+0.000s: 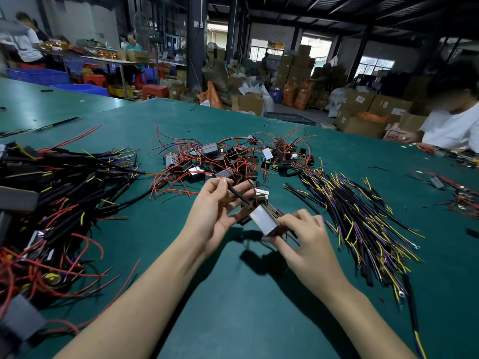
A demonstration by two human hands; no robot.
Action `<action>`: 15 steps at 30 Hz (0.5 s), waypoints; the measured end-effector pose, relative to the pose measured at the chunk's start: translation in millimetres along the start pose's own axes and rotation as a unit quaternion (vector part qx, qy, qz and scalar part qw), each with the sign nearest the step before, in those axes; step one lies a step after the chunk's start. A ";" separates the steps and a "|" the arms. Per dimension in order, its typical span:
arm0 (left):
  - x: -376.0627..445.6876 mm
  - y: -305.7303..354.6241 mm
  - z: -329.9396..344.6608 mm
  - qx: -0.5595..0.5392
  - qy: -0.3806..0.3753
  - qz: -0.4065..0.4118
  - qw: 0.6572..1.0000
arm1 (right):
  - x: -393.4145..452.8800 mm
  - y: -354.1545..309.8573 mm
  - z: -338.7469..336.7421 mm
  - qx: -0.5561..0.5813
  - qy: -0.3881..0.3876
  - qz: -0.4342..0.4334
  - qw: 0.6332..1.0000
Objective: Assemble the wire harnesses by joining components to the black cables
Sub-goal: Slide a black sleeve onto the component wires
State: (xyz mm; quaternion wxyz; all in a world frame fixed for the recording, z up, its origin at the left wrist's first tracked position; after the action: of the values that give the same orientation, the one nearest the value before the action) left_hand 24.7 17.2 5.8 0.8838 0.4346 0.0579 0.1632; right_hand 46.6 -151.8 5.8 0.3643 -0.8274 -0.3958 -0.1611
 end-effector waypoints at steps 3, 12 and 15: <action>1.1 4.7 -2.7 0.046 0.019 0.036 0.998 | -0.1 9.9 -1.2 0.077 0.023 0.113 0.990; -2.6 7.3 1.7 0.125 0.045 0.129 0.983 | -1.5 21.7 -5.7 0.065 -0.142 0.283 0.946; -7.4 9.3 7.3 0.170 0.027 0.163 0.971 | 2.3 20.5 -16.6 0.061 -0.127 0.263 0.954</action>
State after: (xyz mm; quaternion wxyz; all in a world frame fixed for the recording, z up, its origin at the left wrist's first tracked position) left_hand 17.3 14.5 17.3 0.7566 0.5773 0.0369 0.3049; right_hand 64.2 -171.3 8.6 0.3900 -0.8922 -0.2163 0.0714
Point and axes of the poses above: each hand's wrist, its own x-axis towards the middle knuckle, its own z-axis out of the palm, y = z × x, the point moved 4 cm from there along x, towards the middle knuckle, and after that the axes turned 6 degrees about x, right-handed, at the moved point
